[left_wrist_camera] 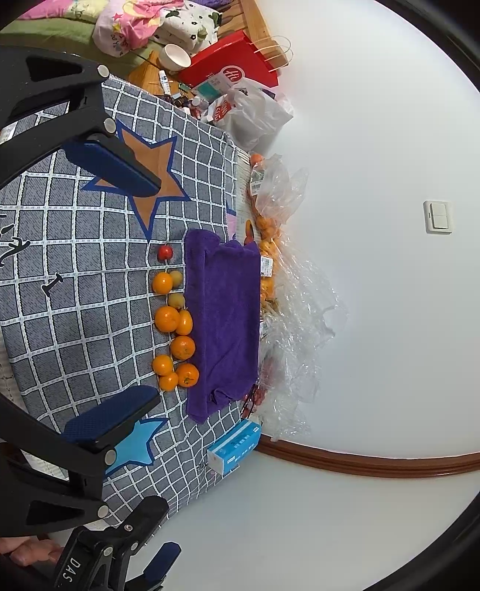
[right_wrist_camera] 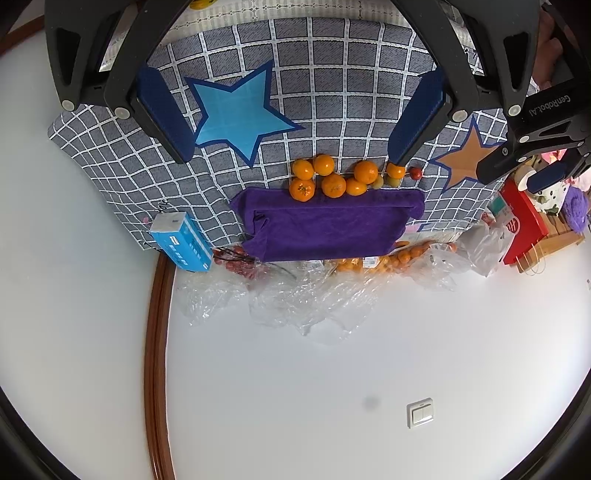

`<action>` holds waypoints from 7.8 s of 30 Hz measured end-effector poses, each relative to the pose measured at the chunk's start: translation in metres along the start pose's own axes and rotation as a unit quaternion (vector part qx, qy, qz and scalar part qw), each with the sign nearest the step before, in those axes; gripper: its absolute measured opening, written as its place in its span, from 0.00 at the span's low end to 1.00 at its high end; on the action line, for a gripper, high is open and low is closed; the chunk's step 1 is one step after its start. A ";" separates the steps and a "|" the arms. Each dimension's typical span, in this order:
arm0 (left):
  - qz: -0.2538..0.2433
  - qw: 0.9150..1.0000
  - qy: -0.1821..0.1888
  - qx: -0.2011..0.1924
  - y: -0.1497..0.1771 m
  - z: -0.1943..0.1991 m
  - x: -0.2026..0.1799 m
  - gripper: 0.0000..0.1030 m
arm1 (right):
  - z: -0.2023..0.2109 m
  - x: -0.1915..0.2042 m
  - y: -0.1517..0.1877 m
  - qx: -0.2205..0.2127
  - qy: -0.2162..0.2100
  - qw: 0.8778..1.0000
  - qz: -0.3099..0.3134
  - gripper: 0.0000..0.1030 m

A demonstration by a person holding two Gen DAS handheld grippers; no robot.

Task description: Organize fruits

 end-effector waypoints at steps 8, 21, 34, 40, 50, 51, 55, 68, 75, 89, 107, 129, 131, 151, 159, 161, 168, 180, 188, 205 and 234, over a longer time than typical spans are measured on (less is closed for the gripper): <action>-0.001 1.000 0.000 -0.002 -0.002 0.003 -0.001 1.00 | 0.004 0.002 -0.001 -0.004 0.000 1.000 0.003 1.00; 0.000 1.000 0.000 -0.004 -0.003 0.007 -0.003 1.00 | 0.006 0.004 -0.002 -0.005 -0.001 1.000 0.004 1.00; 0.003 1.000 0.000 0.000 -0.005 0.006 0.001 1.00 | 0.001 0.011 -0.003 0.000 0.002 1.000 0.012 1.00; 0.002 1.000 0.002 0.009 -0.005 -0.005 0.006 1.00 | -0.010 0.012 -0.003 0.008 0.005 1.000 0.017 1.00; 0.012 1.000 0.008 0.026 -0.007 -0.034 0.017 0.98 | -0.037 0.019 -0.006 0.019 0.009 0.999 0.041 1.00; 0.013 0.999 0.009 0.028 -0.007 -0.037 0.018 0.98 | -0.040 0.019 -0.006 0.018 0.009 0.999 0.041 1.00; 0.021 0.999 0.015 0.039 -0.007 -0.054 0.023 0.97 | -0.054 0.017 -0.006 0.022 0.027 0.999 0.039 1.00; 0.029 0.997 0.014 0.068 -0.008 -0.108 0.036 0.96 | -0.121 0.008 0.002 0.071 0.026 0.997 0.035 1.00; 0.041 0.996 -0.006 0.082 -0.007 -0.137 0.055 0.96 | -0.158 0.000 0.007 0.080 0.022 0.996 0.032 1.00; 0.065 0.991 -0.019 0.111 0.002 -0.179 0.082 0.88 | -0.219 0.001 0.020 0.135 0.005 0.990 0.031 0.99; 0.071 0.987 -0.001 0.143 0.016 -0.201 0.090 0.83 | -0.258 0.002 0.034 0.167 -0.066 0.984 -0.019 0.49; 0.063 0.987 0.000 0.149 0.034 -0.198 0.088 0.83 | -0.259 -0.010 0.046 0.144 -0.066 0.987 -0.011 0.35; 0.058 0.988 0.002 0.146 0.035 -0.200 0.084 0.83 | -0.257 -0.009 0.047 0.133 -0.056 0.990 -0.003 0.35; 0.027 0.991 0.005 0.132 0.044 -0.234 0.067 0.24 | -0.251 -0.012 0.048 0.106 -0.046 0.993 -0.006 0.32; 0.041 0.990 0.016 0.135 0.046 -0.226 0.067 0.24 | -0.243 -0.017 0.045 0.085 -0.050 0.995 -0.021 0.32; 0.043 0.990 0.016 0.135 0.046 -0.223 0.068 0.24 | -0.239 -0.018 0.044 0.080 -0.049 0.995 -0.021 0.32; 0.051 0.989 0.016 0.135 0.042 -0.208 0.068 0.24 | -0.218 -0.022 0.034 0.071 -0.053 0.996 -0.026 0.32; 0.046 0.992 0.027 0.112 0.012 -0.179 0.053 0.24 | -0.191 -0.020 -0.005 0.046 -0.049 0.998 -0.022 0.32; 0.036 0.993 0.036 0.102 -0.009 -0.172 0.042 0.24 | -0.182 -0.015 -0.025 0.032 -0.049 0.998 -0.016 0.32; 0.023 0.995 0.047 0.087 -0.056 -0.187 0.031 0.24 | -0.200 -0.006 -0.072 0.018 -0.054 0.998 -0.012 0.32; 0.006 0.992 0.050 0.115 -0.091 -0.285 0.023 0.24 | -0.312 0.002 -0.087 0.050 -0.053 0.997 -0.003 0.32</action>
Point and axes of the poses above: each gripper's, at about its wrist camera, not at the fingertips, and z roughly against the way its jaws point, x to its left, y to its underside, the point moved 7 cm from there along -z, roughly the way its jaws point
